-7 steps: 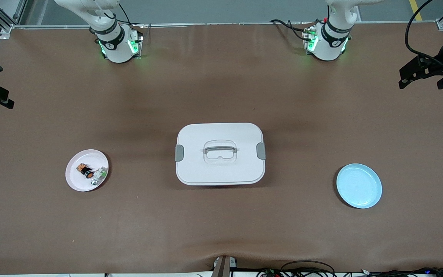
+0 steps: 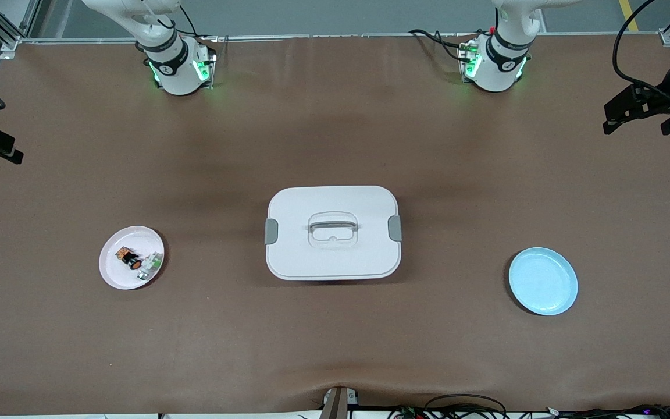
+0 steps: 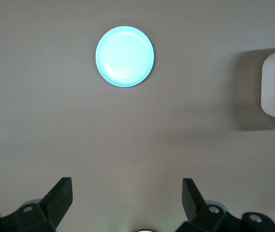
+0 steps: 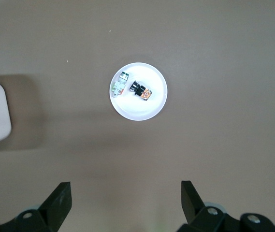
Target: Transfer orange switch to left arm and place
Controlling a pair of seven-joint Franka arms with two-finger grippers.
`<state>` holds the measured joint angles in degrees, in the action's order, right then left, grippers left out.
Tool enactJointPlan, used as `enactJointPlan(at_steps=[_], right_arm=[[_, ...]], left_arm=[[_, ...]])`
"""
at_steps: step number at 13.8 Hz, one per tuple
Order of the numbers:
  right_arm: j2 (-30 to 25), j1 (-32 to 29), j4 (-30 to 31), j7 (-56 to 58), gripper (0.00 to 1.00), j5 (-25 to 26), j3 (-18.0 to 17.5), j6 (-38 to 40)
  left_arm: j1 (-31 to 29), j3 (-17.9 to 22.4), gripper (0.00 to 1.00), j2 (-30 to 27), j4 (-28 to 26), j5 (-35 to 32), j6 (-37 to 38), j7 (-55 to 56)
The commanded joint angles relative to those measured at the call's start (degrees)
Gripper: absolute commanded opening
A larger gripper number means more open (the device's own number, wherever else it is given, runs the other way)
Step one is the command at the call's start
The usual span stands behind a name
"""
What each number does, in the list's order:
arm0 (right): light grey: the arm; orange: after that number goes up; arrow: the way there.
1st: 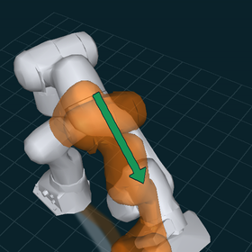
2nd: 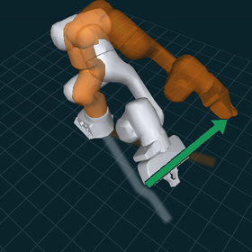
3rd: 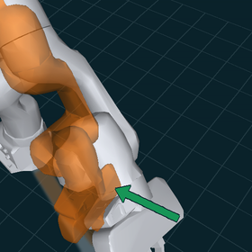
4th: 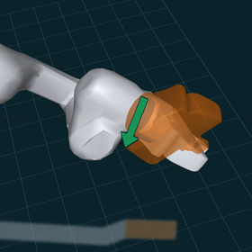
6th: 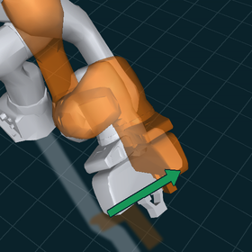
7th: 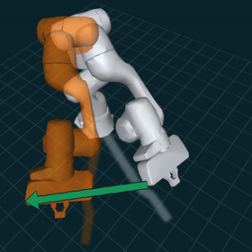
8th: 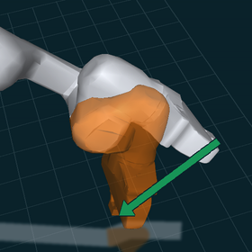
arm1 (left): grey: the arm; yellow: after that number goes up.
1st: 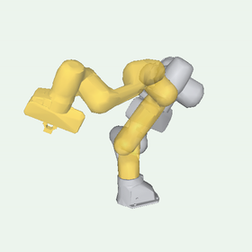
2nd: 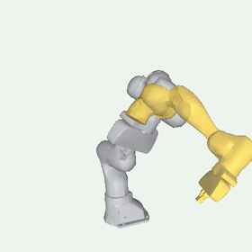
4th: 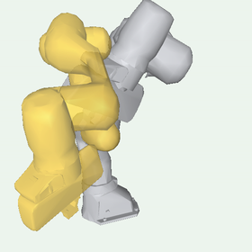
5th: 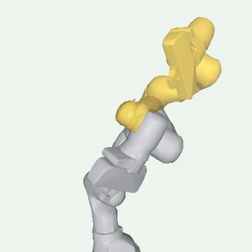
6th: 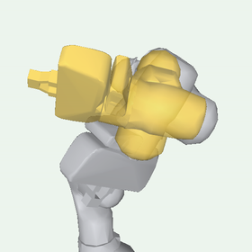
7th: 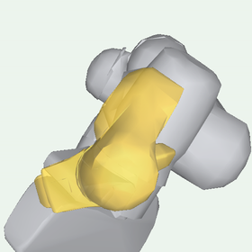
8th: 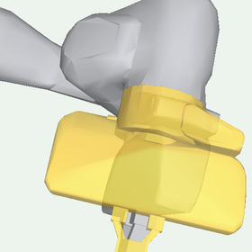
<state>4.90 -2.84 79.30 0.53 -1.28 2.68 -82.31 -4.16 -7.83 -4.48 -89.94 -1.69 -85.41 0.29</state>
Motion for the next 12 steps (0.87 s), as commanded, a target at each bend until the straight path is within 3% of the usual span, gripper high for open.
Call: enactJointPlan(at_steps=[1, 12], right_arm=[[-1.1, -0.1, 1.0, -5.2, 1.0, -1.5, -0.1, 0.6], [10.0, 0.0, 0.9, -4.6, 1.0, -0.6, -0.2, -5.9]], left_arm=[[-0.2, 0.1, 1.0, 0.3, 1.3, 0.5, 1.1, -0.6], [-1.1, 0.0, 1.0, 1.2, 1.3, 1.0, 1.1, -0.4]])
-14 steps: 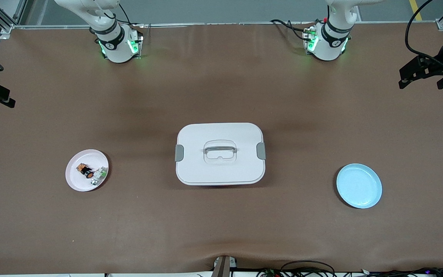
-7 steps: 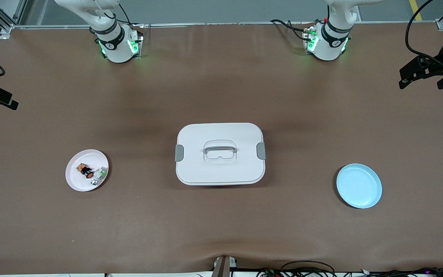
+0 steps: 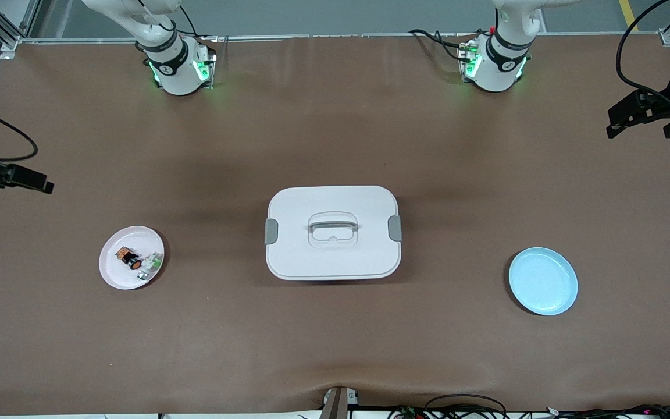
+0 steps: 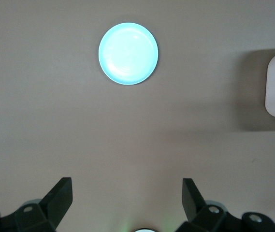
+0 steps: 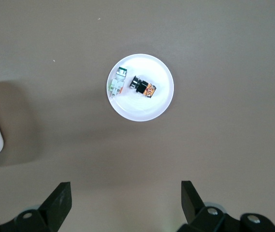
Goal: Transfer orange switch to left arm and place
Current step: 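Move the right gripper down over the switch on the white plate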
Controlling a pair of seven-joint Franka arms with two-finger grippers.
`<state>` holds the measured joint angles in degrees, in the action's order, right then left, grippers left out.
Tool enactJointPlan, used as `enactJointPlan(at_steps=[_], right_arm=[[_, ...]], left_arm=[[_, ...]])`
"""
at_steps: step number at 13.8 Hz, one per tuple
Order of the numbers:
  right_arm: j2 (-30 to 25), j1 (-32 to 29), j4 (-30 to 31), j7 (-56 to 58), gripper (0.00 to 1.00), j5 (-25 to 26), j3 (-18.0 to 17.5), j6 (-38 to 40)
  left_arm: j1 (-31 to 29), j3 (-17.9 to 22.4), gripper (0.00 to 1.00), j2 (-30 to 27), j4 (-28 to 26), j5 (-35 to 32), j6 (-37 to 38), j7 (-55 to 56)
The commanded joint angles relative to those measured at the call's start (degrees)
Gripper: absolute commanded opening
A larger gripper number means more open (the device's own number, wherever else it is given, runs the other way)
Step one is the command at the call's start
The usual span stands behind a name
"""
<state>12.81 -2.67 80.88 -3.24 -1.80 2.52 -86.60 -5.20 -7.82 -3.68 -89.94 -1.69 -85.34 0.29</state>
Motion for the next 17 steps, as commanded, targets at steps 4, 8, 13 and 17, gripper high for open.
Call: enactJointPlan(at_steps=[4, 8, 13, 17], right_arm=[[3.6, -1.0, -0.3, -0.7, 1.0, -0.6, -0.1, -4.3], [4.4, -1.3, 5.7, -1.1, 1.0, -3.2, -0.1, -11.9], [5.1, -1.5, 11.6, -2.3, 1.0, -3.5, 0.1, -21.0], [7.5, -2.1, 15.9, -15.5, 1.0, -3.5, 0.1, -27.6]], left_arm=[[0.1, -0.2, 1.0, 0.4, 0.9, 1.0, 1.1, -0.1], [0.2, -0.4, 1.0, 0.9, 0.9, 1.0, 1.0, 0.1], [0.2, -0.5, 1.0, 0.9, 0.9, 1.0, 1.1, 0.1], [0.2, -0.6, 1.0, 0.7, 0.8, 1.0, 1.7, 0.0]])
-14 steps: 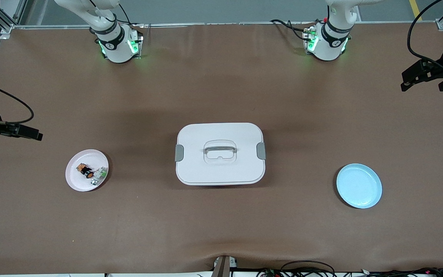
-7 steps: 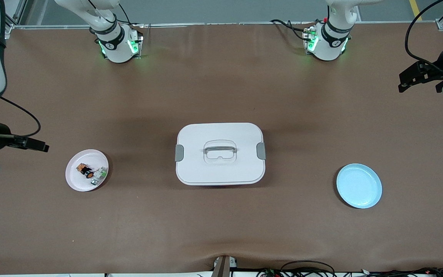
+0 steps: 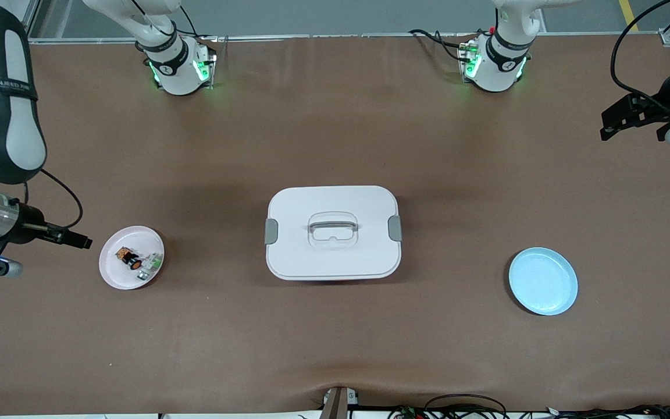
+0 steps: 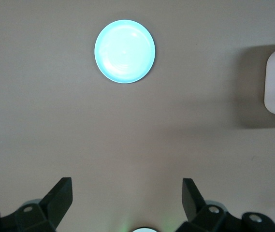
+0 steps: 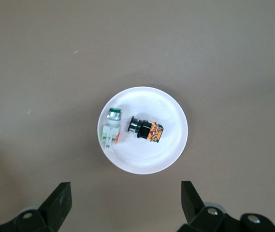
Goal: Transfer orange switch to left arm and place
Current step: 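Move the right gripper down over the switch on the white plate, then close the right gripper on the orange-black switch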
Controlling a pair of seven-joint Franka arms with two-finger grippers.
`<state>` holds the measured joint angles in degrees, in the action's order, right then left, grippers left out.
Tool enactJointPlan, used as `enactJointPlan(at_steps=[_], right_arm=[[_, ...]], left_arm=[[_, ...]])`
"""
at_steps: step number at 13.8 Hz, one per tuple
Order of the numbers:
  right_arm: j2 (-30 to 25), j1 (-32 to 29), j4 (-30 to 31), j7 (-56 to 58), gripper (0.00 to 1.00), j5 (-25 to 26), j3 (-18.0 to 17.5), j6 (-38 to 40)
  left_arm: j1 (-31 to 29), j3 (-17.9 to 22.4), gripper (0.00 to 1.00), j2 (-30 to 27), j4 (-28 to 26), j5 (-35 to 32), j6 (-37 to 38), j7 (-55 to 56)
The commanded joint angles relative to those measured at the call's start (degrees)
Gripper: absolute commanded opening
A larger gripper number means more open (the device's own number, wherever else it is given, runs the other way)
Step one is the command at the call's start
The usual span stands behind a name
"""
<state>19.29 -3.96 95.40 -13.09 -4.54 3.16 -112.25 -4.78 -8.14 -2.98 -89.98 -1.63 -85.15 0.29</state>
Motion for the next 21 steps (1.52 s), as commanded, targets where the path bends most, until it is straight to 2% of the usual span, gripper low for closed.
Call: enactJointPlan(at_steps=[1, 9, 21], right_arm=[[2.3, -0.9, 1.4, -6.7, 1.0, -0.7, -0.5, -2.7], [11.5, -2.0, 1.4, -12.2, 1.0, -1.0, -0.6, -12.5], [16.6, -2.1, 3.1, -14.2, 1.0, -1.2, -0.8, -19.0]], left_arm=[[-0.3, -0.3, 1.0, 0.1, 0.9, 0.9, 2.2, 0.1], [-0.4, -0.3, 1.0, 0.0, 0.9, 0.9, 2.4, 0.1], [-0.3, -0.3, 1.0, 0.0, 0.9, 0.9, 2.5, 0.1]])
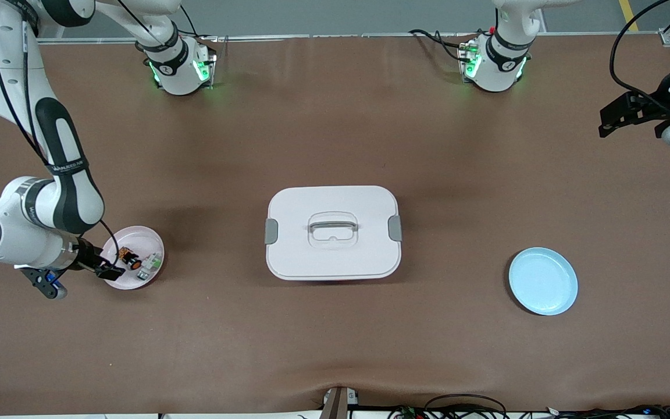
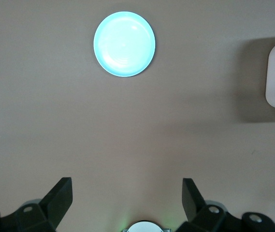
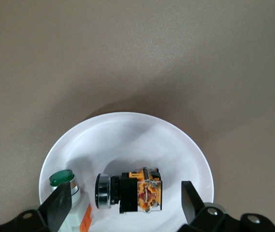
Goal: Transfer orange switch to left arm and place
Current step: 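Close the right gripper on the orange-black switch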
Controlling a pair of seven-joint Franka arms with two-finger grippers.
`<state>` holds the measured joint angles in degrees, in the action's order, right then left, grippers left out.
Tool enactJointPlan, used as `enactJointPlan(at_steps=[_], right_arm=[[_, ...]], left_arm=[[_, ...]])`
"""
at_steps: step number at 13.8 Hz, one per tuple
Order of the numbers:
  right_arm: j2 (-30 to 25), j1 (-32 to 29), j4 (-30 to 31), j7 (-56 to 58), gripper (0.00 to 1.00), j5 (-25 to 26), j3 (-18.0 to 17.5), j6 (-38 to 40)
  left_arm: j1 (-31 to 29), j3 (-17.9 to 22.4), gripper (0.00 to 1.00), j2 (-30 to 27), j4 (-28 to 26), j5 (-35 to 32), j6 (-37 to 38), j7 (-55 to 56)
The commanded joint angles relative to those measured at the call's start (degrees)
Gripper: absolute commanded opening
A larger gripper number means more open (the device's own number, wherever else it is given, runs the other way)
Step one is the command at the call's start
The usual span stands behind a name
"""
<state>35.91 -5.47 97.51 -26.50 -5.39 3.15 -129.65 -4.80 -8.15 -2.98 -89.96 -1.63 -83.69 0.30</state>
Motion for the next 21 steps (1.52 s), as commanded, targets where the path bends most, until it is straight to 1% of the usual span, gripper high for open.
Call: enactJointPlan(at_steps=[1, 3, 8, 21], right_arm=[[0.0, -0.5, 1.5, -0.7, 1.0, -0.3, -0.8, -2.4], [0.3, -0.3, 2.2, -0.8, 1.0, -0.3, -0.9, -3.6], [0.4, 0.0, 3.0, -0.8, 1.0, -0.3, -1.0, -3.6], [1.7, 0.1, 3.2, -0.7, 1.0, -0.7, -1.1, -3.3]], left_arm=[[-0.3, -0.3, 1.0, 0.0, 0.9, 0.9, 1.1, 0.1], [-0.2, -0.3, 1.0, 0.1, 0.9, 0.9, 1.1, 0.1], [-0.2, -0.3, 1.0, 0.1, 0.8, 0.9, 1.1, 0.1], [-0.1, -0.4, 1.0, 0.2, 0.8, 0.9, 1.1, 0.1]])
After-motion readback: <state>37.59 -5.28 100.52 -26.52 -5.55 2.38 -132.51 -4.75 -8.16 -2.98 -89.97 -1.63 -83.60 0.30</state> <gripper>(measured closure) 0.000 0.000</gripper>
